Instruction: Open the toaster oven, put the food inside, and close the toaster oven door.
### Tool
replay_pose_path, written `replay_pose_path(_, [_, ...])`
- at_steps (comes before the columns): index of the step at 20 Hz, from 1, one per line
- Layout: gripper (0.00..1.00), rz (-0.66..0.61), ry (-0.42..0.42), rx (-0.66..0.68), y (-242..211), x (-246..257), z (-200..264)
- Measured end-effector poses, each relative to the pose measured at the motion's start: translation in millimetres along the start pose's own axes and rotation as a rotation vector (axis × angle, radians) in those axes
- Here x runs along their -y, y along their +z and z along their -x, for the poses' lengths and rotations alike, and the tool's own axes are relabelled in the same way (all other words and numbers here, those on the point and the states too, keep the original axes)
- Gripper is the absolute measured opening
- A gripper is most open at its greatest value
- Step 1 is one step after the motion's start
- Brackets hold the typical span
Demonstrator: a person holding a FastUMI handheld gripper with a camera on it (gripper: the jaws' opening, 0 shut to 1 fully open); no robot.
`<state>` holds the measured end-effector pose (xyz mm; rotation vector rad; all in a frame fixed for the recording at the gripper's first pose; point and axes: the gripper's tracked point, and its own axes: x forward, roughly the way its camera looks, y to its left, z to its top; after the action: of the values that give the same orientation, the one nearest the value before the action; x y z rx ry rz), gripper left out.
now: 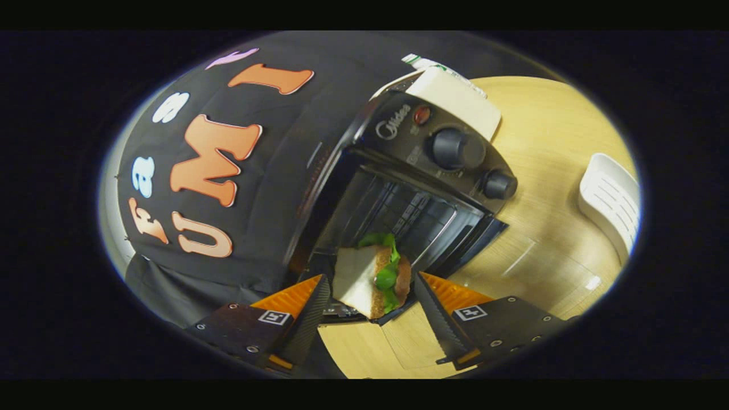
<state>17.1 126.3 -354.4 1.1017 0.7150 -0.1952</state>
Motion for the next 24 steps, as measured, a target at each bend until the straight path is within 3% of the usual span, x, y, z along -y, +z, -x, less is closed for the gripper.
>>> replay_pose_path(5, [0.89, 0.164, -0.031, -0.042, -10.1, 14.5, 32.8])
replay_pose_path(13, [0.92, 0.517, -0.130, -0.271, -73.5, 66.7, 80.7])
replay_pose_path(20, [0.86, 0.723, -0.146, -0.443, -103.8, 101.5, 116.3])
replay_pose_path(24, [0.86, 0.813, -0.218, -0.514, -121.8, 134.8, 115.2])
